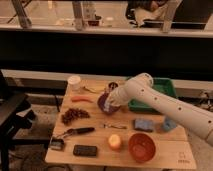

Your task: Wipe purple bowl with towel

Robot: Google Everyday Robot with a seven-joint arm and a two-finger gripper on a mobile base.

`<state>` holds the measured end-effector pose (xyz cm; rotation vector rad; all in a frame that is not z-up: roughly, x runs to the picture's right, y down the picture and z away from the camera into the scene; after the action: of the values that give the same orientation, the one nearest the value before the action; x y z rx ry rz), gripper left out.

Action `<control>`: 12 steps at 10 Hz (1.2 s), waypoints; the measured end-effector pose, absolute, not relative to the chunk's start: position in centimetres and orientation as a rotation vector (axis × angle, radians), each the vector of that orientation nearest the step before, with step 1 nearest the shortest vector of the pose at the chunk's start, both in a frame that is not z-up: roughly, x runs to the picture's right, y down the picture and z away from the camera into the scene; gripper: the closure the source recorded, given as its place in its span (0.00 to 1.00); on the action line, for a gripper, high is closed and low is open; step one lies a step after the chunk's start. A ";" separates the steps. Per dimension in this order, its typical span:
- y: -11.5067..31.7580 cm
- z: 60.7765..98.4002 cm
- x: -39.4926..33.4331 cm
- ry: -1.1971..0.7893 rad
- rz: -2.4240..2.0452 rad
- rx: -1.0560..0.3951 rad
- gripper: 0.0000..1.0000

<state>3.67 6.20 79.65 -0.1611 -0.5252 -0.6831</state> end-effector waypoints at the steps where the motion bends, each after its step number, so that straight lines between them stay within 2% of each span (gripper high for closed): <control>1: 6.0 79.5 3.4 -0.530 -0.683 -0.154 0.84; 6: 5.7 79.4 3.2 -0.539 -0.670 -0.151 0.36; 8: 5.8 79.5 3.3 -0.540 -0.660 -0.156 0.21; 12: 5.8 80.0 3.5 -0.536 -0.639 -0.155 0.20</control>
<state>3.55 5.77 80.00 -0.1555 -0.5361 -0.6388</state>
